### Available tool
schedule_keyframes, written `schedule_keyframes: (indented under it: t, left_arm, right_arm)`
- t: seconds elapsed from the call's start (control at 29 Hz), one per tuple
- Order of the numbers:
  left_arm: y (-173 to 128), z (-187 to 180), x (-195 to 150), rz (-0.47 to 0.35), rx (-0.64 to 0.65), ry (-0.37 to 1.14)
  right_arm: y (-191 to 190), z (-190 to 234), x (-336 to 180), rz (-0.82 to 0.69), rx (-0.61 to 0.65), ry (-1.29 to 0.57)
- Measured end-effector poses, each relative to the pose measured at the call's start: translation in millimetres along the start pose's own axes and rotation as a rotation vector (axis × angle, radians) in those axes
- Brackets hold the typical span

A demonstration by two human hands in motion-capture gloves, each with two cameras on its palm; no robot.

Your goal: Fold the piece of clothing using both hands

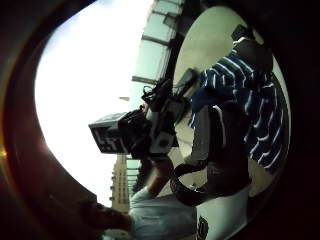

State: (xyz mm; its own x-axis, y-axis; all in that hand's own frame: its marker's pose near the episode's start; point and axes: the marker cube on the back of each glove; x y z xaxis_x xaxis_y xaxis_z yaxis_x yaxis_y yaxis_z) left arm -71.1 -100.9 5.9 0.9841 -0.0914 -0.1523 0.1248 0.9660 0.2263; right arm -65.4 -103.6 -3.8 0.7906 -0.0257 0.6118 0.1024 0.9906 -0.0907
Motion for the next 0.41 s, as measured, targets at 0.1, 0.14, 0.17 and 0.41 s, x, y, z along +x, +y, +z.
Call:
schedule_keyframes:
  t: [0.1,0.14,0.17,0.41]
  left_arm:
    - [-5.5,5.6,13.6,0.044,0.002,-0.017]
    - [-6.8,6.7,17.8,0.055,0.001,-0.019]
    - [-7.6,7.4,22.0,0.066,0.0,-0.022]
    - [2.0,-4.6,44.3,0.121,-0.016,-0.017]
  right_arm:
    - [-7.0,-37.0,42.6,-0.027,0.164,0.27]
    - [-5.3,-48.0,54.0,-0.009,0.204,0.36]
    - [-1.3,-58.0,62.9,0.017,0.233,0.44]
    - [40.1,-90.5,77.5,0.109,0.306,0.609]
